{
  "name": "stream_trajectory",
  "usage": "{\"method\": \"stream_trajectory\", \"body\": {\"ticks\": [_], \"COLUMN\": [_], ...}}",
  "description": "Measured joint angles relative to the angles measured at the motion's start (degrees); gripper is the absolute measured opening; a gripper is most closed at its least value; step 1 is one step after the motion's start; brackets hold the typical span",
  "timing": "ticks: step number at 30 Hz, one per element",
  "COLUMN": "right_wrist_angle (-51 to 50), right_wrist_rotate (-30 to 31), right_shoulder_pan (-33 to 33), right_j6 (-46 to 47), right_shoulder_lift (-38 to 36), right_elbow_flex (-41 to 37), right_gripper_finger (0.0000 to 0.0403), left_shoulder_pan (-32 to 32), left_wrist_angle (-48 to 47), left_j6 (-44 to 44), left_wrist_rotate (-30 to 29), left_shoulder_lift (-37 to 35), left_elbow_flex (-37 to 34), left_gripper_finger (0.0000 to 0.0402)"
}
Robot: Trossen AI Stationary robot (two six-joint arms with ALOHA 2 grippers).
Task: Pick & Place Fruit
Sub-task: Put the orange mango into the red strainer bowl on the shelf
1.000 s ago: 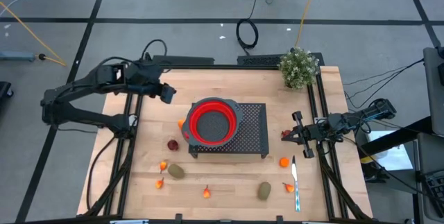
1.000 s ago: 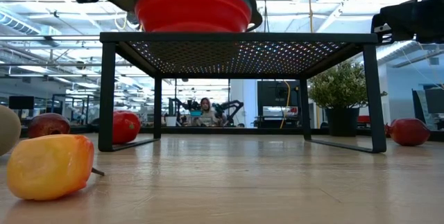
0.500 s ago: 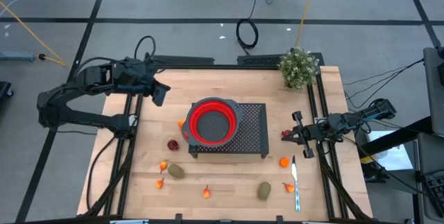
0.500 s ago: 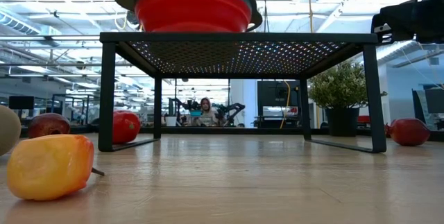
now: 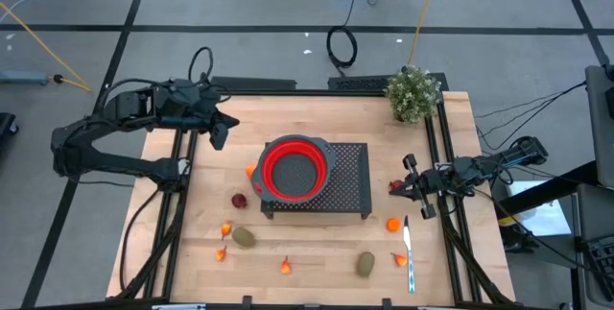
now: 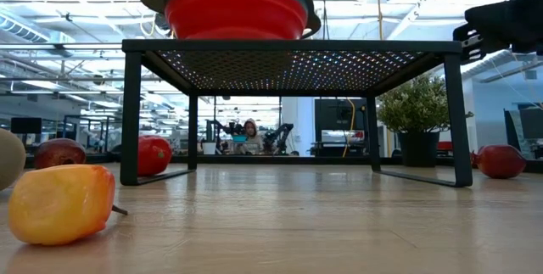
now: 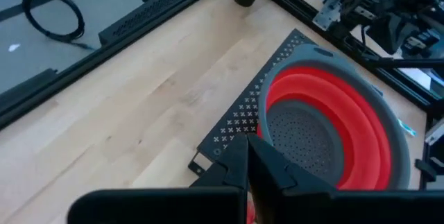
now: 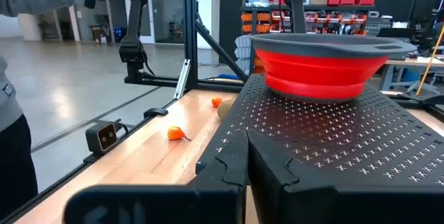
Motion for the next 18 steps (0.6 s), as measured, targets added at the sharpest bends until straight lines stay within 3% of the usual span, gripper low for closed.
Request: {"method": "stream_trajectory", "body": {"ticks": [4, 9, 18], "right_wrist_angle": [0.0, 0.0, 0.0], "right_wrist_rotate": [0.0, 0.0, 0.0], "right_shoulder_pan": [0.0, 0.0, 0.0], "right_j6": [0.5, 4.1, 9.0], "right_shoulder_lift": [0.0, 0.0, 0.0], "right_elbow_flex": [0.0, 0.0, 0.0], "right_gripper_finger": [0.0, 0.0, 0.0], "left_shoulder_pan": [0.0, 0.0, 0.0], "left_wrist_angle": [0.9, 5.3, 13.8], "left_j6": [1.5, 2.3, -7.3], "left_wrist_rotate": [1.3, 2.9, 3.9], "left_shoulder_lift": [-0.4, -4.1, -15.7], "left_elbow_flex": [-1.4, -8.4, -25.5], "left_gripper_finger": [0.0002, 0.0002, 0.0002]}}
